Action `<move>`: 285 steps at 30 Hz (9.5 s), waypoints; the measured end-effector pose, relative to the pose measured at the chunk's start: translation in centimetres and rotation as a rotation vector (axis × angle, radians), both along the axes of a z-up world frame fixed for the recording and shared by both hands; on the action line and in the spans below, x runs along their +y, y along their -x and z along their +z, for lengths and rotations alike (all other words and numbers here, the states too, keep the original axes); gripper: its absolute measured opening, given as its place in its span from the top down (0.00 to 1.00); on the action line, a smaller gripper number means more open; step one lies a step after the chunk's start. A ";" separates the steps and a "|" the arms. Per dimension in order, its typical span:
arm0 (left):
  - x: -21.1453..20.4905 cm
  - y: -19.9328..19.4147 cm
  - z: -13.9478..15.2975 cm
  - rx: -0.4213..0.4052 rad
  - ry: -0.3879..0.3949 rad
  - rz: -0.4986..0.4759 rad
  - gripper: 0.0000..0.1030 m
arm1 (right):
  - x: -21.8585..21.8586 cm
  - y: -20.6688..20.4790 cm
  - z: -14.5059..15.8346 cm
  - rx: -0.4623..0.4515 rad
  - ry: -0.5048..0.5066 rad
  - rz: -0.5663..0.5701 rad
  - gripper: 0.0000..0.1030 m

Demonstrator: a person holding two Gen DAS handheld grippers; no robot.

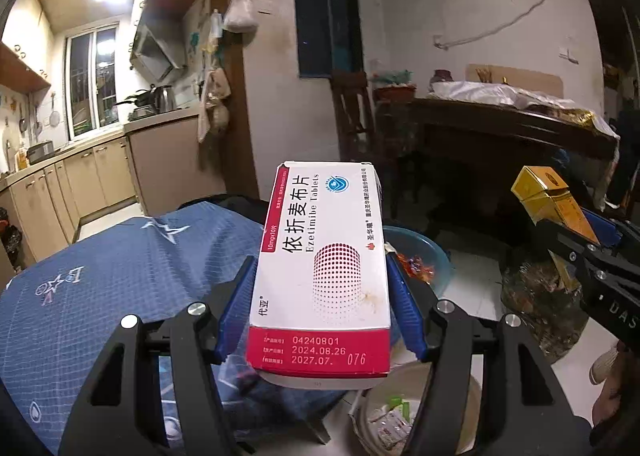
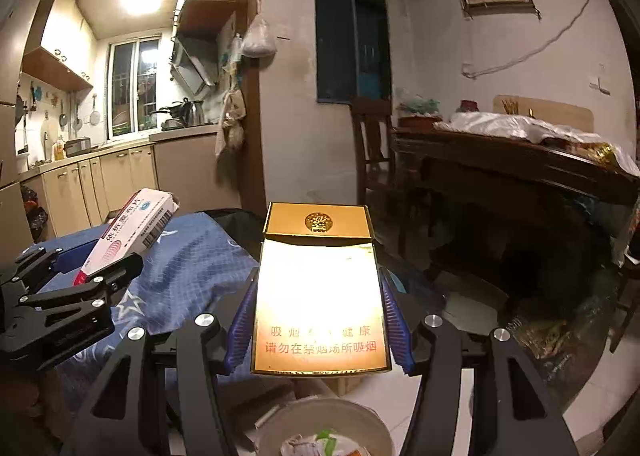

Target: Collect trash

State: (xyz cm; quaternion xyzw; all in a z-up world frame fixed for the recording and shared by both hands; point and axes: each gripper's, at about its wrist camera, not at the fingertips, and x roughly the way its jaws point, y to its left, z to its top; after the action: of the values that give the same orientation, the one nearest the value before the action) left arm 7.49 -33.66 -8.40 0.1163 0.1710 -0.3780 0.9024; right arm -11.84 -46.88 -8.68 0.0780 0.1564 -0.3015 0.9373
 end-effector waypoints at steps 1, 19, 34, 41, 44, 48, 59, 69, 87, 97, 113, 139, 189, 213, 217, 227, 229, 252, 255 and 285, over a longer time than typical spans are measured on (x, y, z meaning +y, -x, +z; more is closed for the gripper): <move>-0.3 0.3 -0.2 -0.003 -0.005 -0.004 0.42 | -0.2 0.4 -0.3 0.005 -0.005 -0.004 0.45; -6.0 1.3 -6.5 0.149 -0.142 -0.081 0.42 | -7.4 -1.5 -8.7 0.213 -0.252 -0.034 0.45; -9.0 0.0 -14.0 0.348 -0.309 -0.145 0.42 | -11.0 -5.8 -17.4 0.393 -0.447 0.012 0.45; -9.9 -0.7 -18.7 0.463 -0.397 -0.151 0.42 | -11.9 -7.4 -21.8 0.473 -0.535 0.042 0.45; -10.1 -0.8 -20.1 0.486 -0.430 -0.151 0.42 | -11.9 -7.9 -23.4 0.497 -0.564 0.048 0.45; -10.3 -0.8 -21.3 0.504 -0.463 -0.149 0.42 | -11.7 -8.3 -24.6 0.517 -0.586 0.053 0.45; -11.0 -0.7 -22.2 0.497 -0.494 -0.148 0.39 | -11.8 -8.5 -24.8 0.509 -0.592 0.057 0.40; -10.3 -0.9 -21.9 0.472 -0.487 -0.140 0.24 | -12.3 -7.0 -23.0 0.453 -0.561 0.027 0.30; -0.7 -3.9 -7.2 0.228 -0.169 0.067 0.06 | -5.1 -7.4 -7.6 0.108 -0.168 0.093 0.05; 8.6 -7.1 -2.7 0.174 -0.066 0.289 0.05 | 3.0 -13.5 -0.6 0.001 -0.070 0.306 0.05; 29.6 -5.1 6.5 -0.077 0.088 0.848 0.05 | 20.4 -22.8 7.4 -0.155 0.061 0.649 0.05; 37.0 0.9 6.4 -0.018 0.153 0.818 0.05 | 30.4 -15.1 7.7 -0.128 0.096 0.703 0.05; 35.5 1.5 6.2 -0.070 0.105 0.784 0.05 | 28.0 -14.6 8.3 -0.139 0.061 0.702 0.05; 36.4 1.1 6.0 -0.041 0.107 0.792 0.05 | 28.3 -15.3 8.1 -0.132 0.059 0.720 0.05; 36.4 1.0 6.1 -0.037 0.111 0.791 0.05 | 28.3 -15.3 8.1 -0.132 0.059 0.722 0.05; 35.9 1.1 6.0 -0.036 0.104 0.788 0.05 | 28.6 -15.3 7.7 -0.130 0.058 0.727 0.05; 35.9 1.1 6.0 -0.037 0.104 0.788 0.05 | 28.6 -15.4 7.8 -0.130 0.057 0.727 0.05; 35.5 1.1 6.1 -0.033 0.099 0.781 0.05 | 28.8 -15.5 7.7 -0.125 0.051 0.732 0.05; 35.5 1.0 6.0 -0.030 0.099 0.781 0.05 | 28.8 -15.6 7.7 -0.123 0.050 0.733 0.05; 35.3 0.8 5.8 -0.027 0.086 0.796 0.05 | 28.8 -15.3 7.5 -0.118 0.047 0.744 0.05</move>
State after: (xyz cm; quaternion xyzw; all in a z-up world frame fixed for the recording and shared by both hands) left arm 6.69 1.66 -2.64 0.0079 0.1749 -0.0042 0.9845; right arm 3.46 -18.11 -1.21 0.0114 0.1129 0.0610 0.9917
